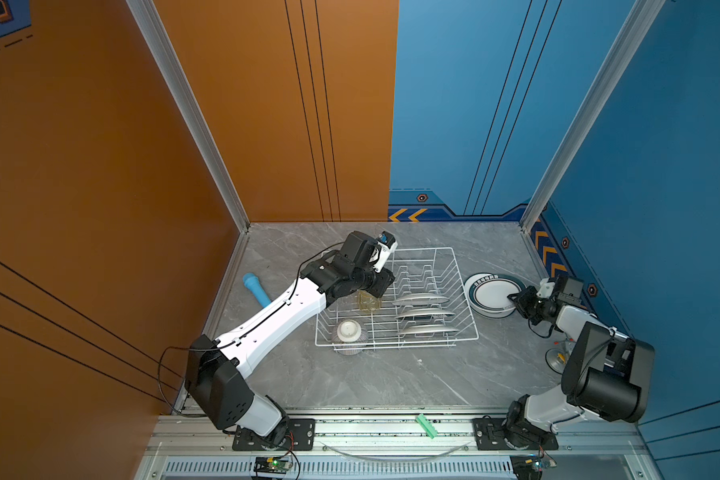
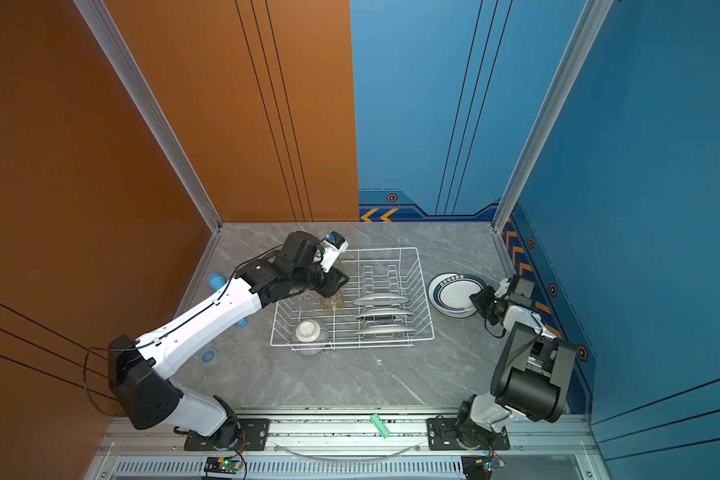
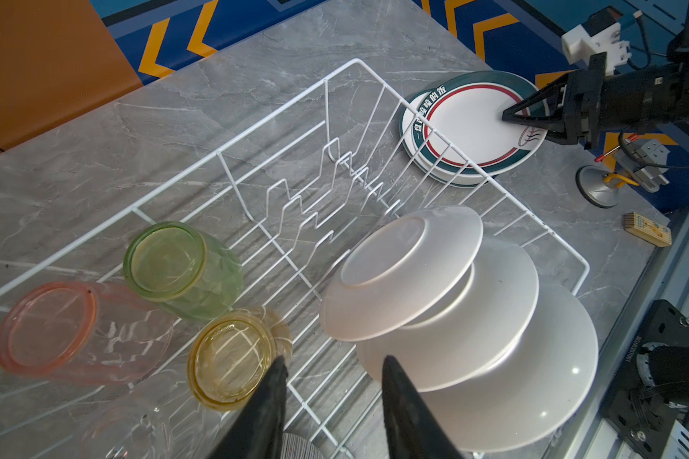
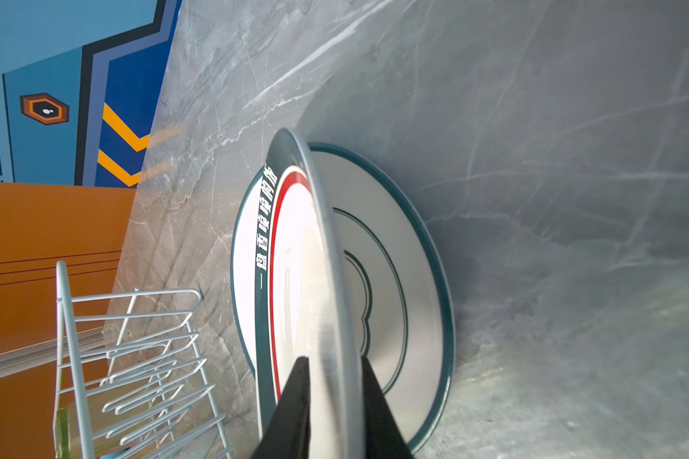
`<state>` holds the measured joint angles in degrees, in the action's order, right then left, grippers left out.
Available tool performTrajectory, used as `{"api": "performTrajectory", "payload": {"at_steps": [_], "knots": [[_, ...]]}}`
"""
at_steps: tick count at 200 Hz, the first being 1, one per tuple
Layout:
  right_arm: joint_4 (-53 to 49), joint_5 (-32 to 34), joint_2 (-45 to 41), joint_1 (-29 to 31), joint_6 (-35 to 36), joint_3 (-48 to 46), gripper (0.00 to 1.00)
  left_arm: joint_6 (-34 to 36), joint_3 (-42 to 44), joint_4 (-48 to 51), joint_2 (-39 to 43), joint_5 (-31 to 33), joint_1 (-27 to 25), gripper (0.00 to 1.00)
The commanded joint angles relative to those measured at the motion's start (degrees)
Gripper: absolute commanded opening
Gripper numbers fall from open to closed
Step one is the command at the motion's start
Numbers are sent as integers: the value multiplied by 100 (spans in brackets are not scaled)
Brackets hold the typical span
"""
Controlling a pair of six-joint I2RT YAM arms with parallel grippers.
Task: Unload the mixed dishes from the dish rack
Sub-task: 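Lower the plate onto the first plate with the right gripper while the left returns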
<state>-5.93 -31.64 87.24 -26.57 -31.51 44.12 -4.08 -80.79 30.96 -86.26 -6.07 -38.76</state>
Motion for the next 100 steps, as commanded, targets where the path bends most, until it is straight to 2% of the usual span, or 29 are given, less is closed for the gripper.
{"api": "performTrajectory", "payload": {"at_steps": [1, 48, 100], "knots": [[-95, -28, 43, 29, 105, 53, 29, 107, -165, 144, -35, 122, -59, 41], [-499, 194, -127, 63, 341, 142, 42, 142, -139, 173, -34, 145, -68, 41], [-1080, 779, -395, 234, 712, 275, 57, 175, -135, 209, -69, 211, -112, 41]]}}
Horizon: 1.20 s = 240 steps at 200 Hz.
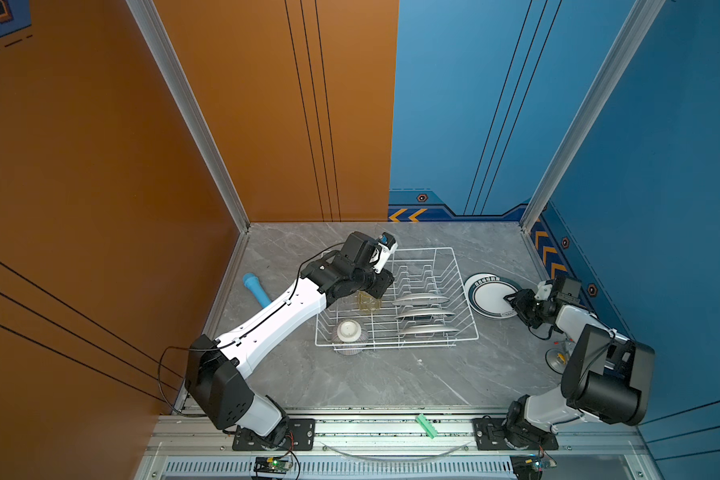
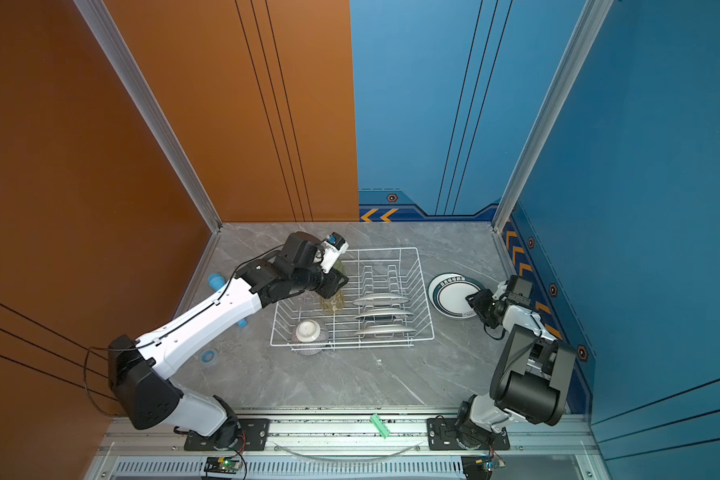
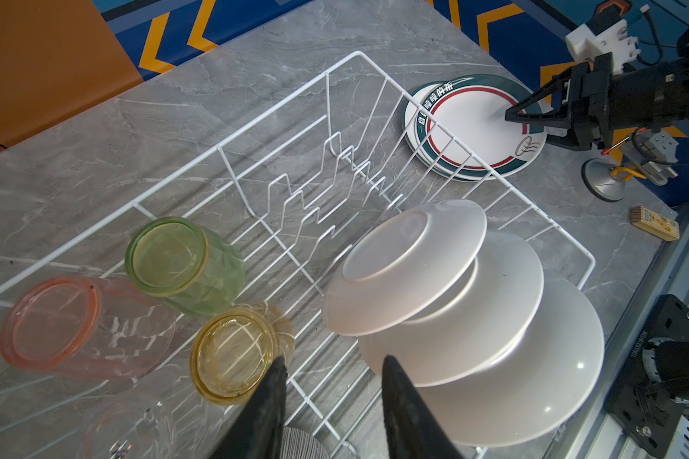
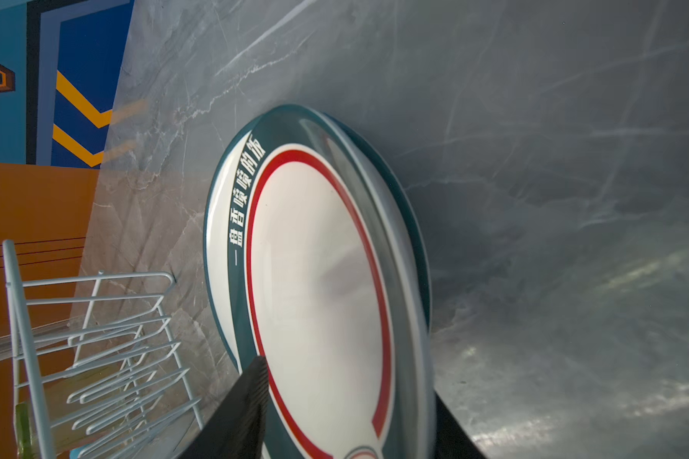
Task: Unload the mixed dishes from the dish rack
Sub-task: 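Lower the plate onto the first plate with the right gripper while the left returns, then grip the next white plate in the rack with the left gripper while the right opens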
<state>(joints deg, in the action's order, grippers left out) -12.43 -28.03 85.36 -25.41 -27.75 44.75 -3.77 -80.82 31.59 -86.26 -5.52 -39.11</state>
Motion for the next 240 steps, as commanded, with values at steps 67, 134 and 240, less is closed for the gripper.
{"api": "performTrajectory", "payload": {"at_steps": [67, 134, 240], "knots": [[-682, 824, 10, 356, 551, 366, 60, 214, -138, 224, -154, 277, -161, 41], [-888, 1239, 177, 497, 670, 499, 69, 348, -179, 359, -320, 360, -254, 42], [-1528, 1528, -1429, 1274, 718, 722, 73, 1688, -487, 504, -758, 996, -1155, 44]]}}
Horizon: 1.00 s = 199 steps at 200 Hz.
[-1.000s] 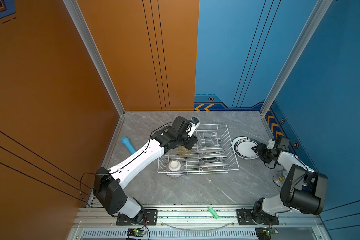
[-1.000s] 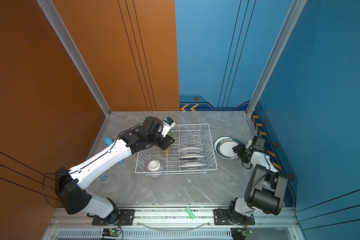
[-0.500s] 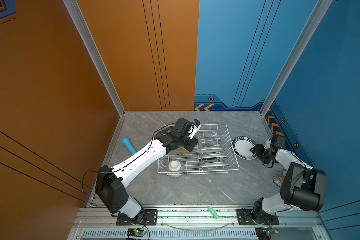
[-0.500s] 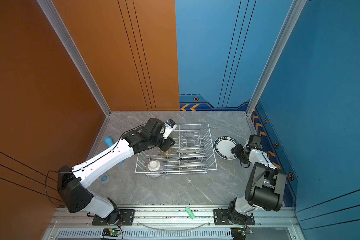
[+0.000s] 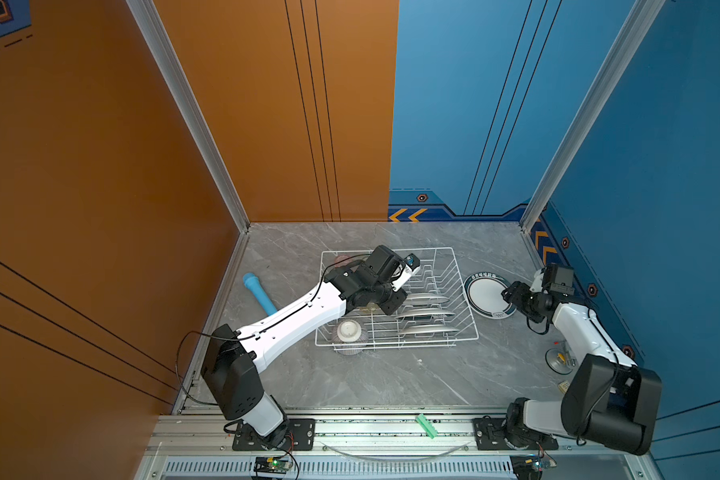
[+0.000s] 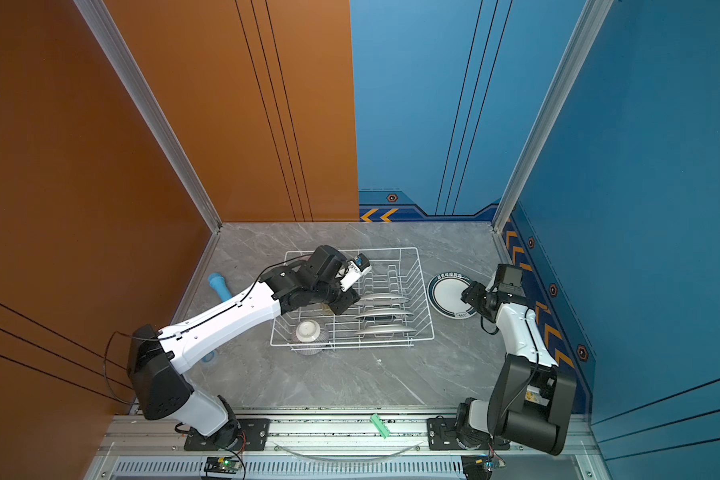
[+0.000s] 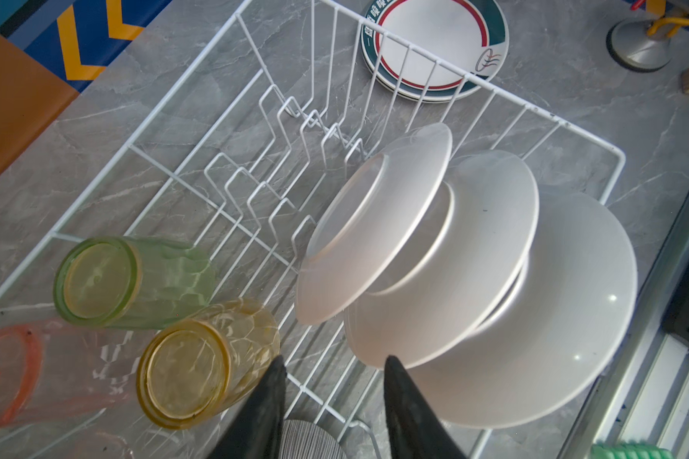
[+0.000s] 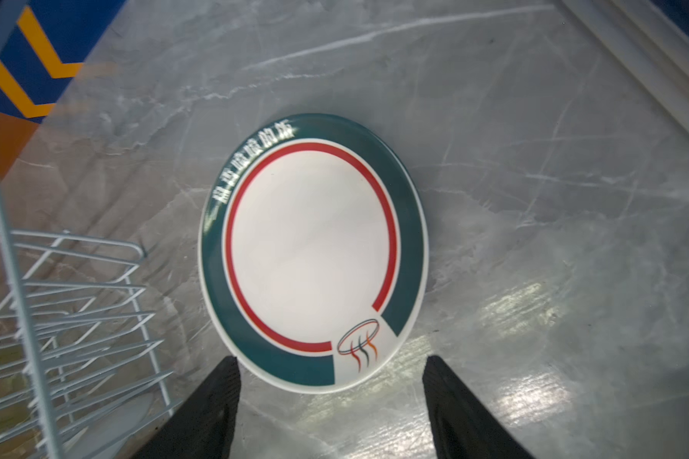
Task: Unload the mixed dishes from the dish rack
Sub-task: 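Grip the next white plate in the rack with the left gripper while the right opens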
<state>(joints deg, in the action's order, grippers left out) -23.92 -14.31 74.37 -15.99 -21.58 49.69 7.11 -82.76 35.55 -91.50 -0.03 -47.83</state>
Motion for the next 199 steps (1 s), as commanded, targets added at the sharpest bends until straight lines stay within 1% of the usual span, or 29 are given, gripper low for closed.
{"api": "performTrajectory", "payload": {"at_steps": [1, 39, 57, 86, 131, 174, 199], "knots": [[-390, 160, -341, 346, 102, 231, 73, 621, -302, 109, -248, 467, -294, 44], [-560, 276, -713, 913, 86, 383, 73, 904, -920, 383, -889, 864, -459, 44], [-587, 297, -839, 1039, 78, 400, 73, 984, -1136, 476, -1098, 845, -490, 44], [-630, 288, -1001, 1059, 91, 392, 73, 1048, -1383, 582, -1359, 769, -521, 43], [-640, 270, -1170, 1041, 135, 384, 74, 1204, -1801, 719, -1758, 845, -519, 42], [-640, 220, -1170, 1017, 179, 370, 73, 1394, -2358, 967, -2204, 982, -509, 37], [-640, 183, -1208, 971, 196, 375, 73, 1468, -2577, 1016, -2397, 1250, -508, 34]]}}
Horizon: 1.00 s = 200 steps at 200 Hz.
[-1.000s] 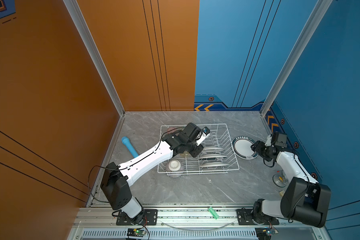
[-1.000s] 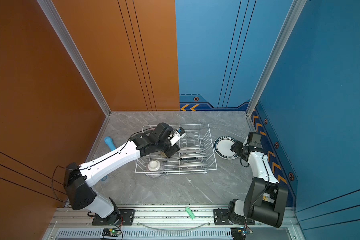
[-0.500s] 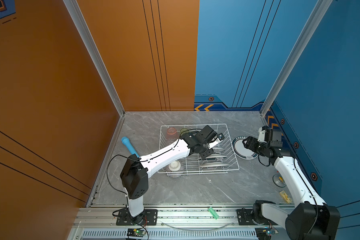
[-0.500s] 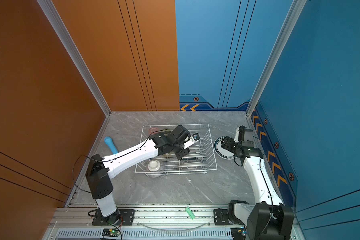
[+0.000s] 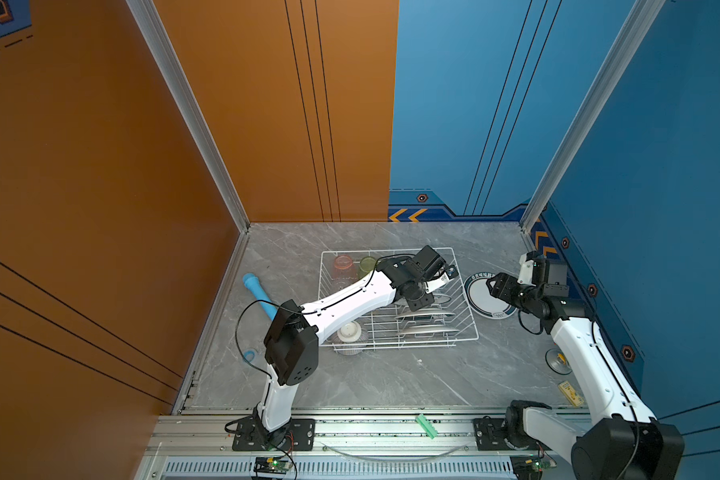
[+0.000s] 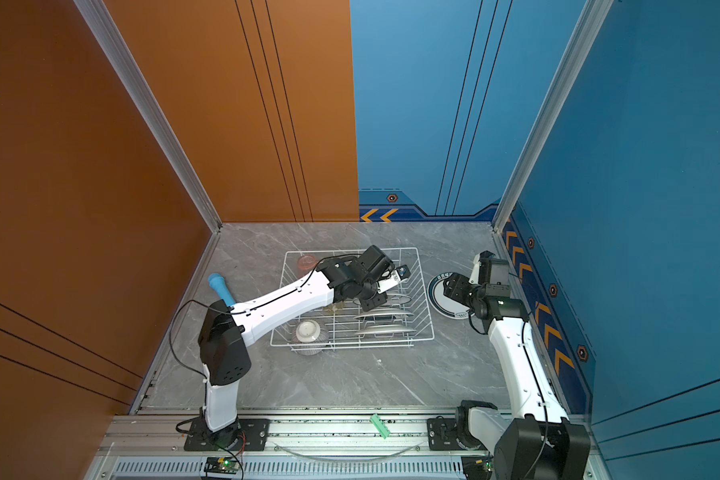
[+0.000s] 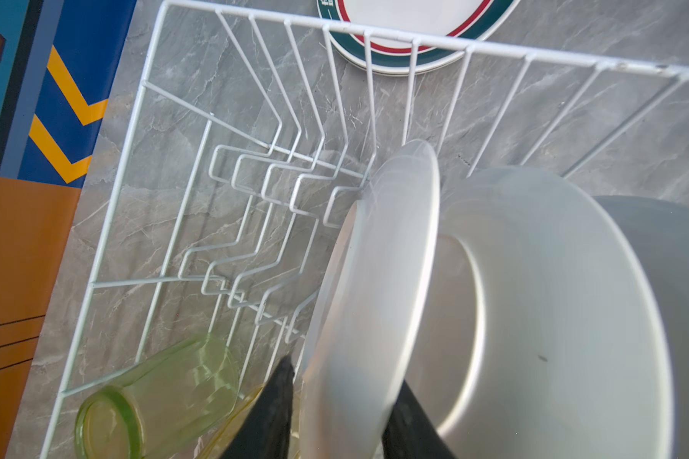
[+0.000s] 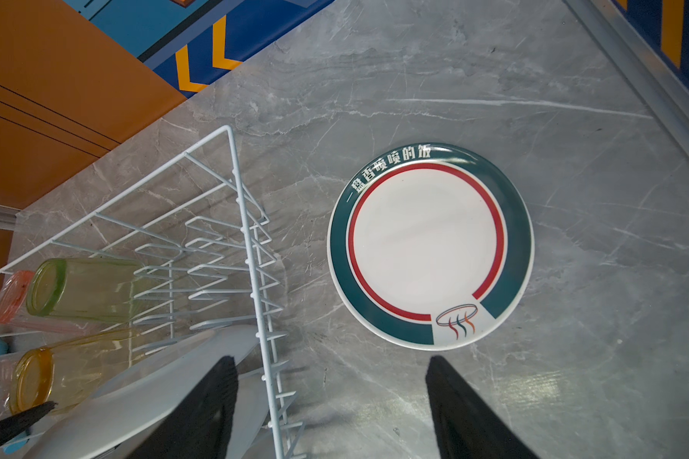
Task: Unload the mixed dishes from the dish rack
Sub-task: 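Grip the next white plate in the rack with the left gripper while the right opens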
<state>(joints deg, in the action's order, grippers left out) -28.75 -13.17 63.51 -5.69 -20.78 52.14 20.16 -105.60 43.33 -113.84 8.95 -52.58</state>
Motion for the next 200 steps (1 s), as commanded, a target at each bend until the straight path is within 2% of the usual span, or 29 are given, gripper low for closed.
{"api": "performTrajectory", "payload": {"at_steps": [1, 150, 154, 200], "knots": [[-157, 69, -120, -61, 116, 125, 73, 163, -302, 242, -168, 361, -33, 34], [-35, -54, -328, -155, 144, -59, 73, 225, -787, 226, -613, 1273, -75, 4], [-26, -62, -330, -156, 144, -63, 73, 221, -794, 217, -613, 1303, -71, 0], [60, -183, -408, -160, 96, -138, 73, 58, -580, -115, -251, 1684, -107, 0]]}}
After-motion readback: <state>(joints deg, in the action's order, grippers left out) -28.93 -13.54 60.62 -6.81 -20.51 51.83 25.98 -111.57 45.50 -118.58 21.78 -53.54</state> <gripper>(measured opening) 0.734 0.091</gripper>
